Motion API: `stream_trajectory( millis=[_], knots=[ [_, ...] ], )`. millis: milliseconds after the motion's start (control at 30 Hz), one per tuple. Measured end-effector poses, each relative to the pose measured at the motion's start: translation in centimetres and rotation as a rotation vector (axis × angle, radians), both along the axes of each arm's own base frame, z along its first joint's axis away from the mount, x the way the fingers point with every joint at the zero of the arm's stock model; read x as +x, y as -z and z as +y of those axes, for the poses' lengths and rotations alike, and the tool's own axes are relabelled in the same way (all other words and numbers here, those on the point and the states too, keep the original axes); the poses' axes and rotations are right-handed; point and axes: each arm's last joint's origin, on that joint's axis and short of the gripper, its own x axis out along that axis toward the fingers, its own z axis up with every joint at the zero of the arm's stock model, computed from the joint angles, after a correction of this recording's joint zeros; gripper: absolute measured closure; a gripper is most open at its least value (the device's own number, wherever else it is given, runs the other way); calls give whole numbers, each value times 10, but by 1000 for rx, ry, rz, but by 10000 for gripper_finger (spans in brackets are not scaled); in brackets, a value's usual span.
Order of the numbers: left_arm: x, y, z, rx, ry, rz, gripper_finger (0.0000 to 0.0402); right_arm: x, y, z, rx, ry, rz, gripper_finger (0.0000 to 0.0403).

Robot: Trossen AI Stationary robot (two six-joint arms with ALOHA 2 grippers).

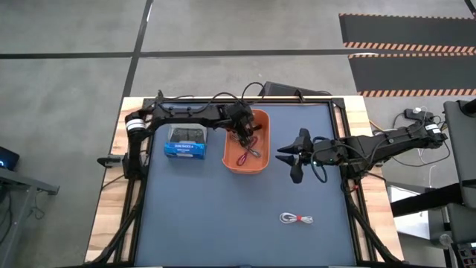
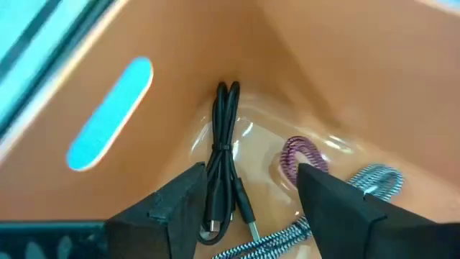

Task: Pick and place USB-C Cables
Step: Put the white charger cable into the orange bin

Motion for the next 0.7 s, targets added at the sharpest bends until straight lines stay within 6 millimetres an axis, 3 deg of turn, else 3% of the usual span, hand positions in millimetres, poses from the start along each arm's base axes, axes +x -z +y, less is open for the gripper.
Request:
stream_trajectory(
  millis=[200, 433, 700],
  knots=[
    [-11, -41, -19, 59, 76, -75, 201, 0, 1, 4, 100, -76, 4, 294],
    [-25, -83, -60, 150, 214, -217, 201, 0, 5, 17, 147, -155, 38, 294],
    [-60, -102, -105, 236, 320, -502, 201, 4, 30, 37, 206, -198, 219, 297]
  ],
)
